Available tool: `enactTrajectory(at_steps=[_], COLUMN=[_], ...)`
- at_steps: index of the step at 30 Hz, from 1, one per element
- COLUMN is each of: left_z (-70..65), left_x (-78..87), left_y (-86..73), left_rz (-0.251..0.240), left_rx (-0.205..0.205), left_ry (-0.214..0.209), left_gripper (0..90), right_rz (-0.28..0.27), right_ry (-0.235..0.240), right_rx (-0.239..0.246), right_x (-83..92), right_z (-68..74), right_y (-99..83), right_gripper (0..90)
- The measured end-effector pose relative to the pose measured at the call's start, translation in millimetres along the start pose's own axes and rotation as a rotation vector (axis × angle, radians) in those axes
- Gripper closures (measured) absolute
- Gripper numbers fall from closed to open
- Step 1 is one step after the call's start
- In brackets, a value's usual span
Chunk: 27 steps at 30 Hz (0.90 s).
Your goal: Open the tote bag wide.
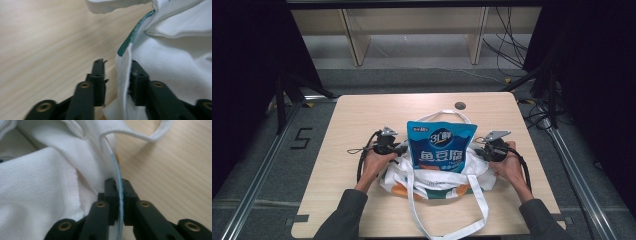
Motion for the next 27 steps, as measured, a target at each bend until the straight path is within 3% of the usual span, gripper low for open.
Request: enactTrajectory(at_steps=[3,4,5,6,7,9,10,13,14,15,18,19,20,21,24,27], left_z=[-12.9,-15.6,-19.9,-22.8,-31.1,-42.9,-49.1,-63.6,-67.1,-70.2,-76.6,-79.3,-81.8,-83.3,-86.1,-89.8], left_x=[19.7,25.6,31.6,38.9,44.2,48.5,48.1,42.5,41.1,41.0,45.1,47.7,50.7,52.7,58.6,57.0], left_y=[13.9,16.6,21.6,24.1,26.1,22.4,18.3,0.6,-4.8,-11.8,-22.8,-26.5,-30.4,-33.6,-40.7,-46.0], left_rz=[-0.084,-0.091,-0.126,-0.133,-0.152,-0.138,-0.122,-0.058,-0.041,-0.011,0.014,0.017,0.015,0.018,0.015,0.023], left_rx=[0.029,0.014,0.025,0.007,0.019,-0.01,-0.027,-0.036,-0.048,-0.067,-0.079,-0.076,-0.084,-0.088,-0.1,-0.126], left_ry=[-0.012,-0.021,-0.026,-0.038,-0.066,-0.095,-0.106,-0.138,-0.147,-0.148,-0.162,-0.164,-0.159,-0.159,-0.155,-0.146], left_gripper=[57.6,56.3,55.5,56.9,60.3,67.9,69.7,74.6,76.0,77.8,80.4,81.1,82.2,82.6,82.9,82.8], right_rz=[-0.024,-0.045,-0.068,-0.097,-0.125,-0.185,-0.193,-0.189,-0.184,-0.153,-0.145,-0.145,-0.133,-0.115,-0.124,-0.086], right_ry=[-0.009,-0.017,-0.024,-0.028,-0.023,0.001,0.04,0.109,0.149,0.165,0.221,0.249,0.259,0.3,0.32,0.363], right_rx=[-0.045,-0.061,-0.077,-0.058,-0.094,-0.111,-0.124,-0.08,-0.091,-0.059,-0.033,-0.051,-0.037,-0.045,0.023,0.05], right_x=[11.8,18.6,22.7,29.0,37.0,53.0,61.0,76.0,78.8,81.1,84.3,84.6,84.7,86.1,82.4,78.0], right_z=[-8.2,-9.3,-8.7,-10.1,-7.3,-2.6,4.8,27.4,40.1,47.1,69.0,79.0,83.9,95.4,108.6,122.9], right_y=[5.1,9.3,12.9,17.9,23.6,33.5,36.3,36.9,35.7,31.7,26.2,24.2,21.4,18.0,16.6,12.8], right_gripper=[68.3,64.5,63.0,61.4,60.8,61.3,61.9,65.3,66.3,67.0,70.2,71.5,73.7,76.7,83.2,85.7])
Point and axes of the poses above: each handheld gripper's, and its own axes: x roughly backward along the jaws, y roughly out of its top, z roughly to its left, the point moved 8 cm from there along -x, roughly forward along the jaws, and after that the axes turned 5 degrees about -z, right-handed, at the moved point
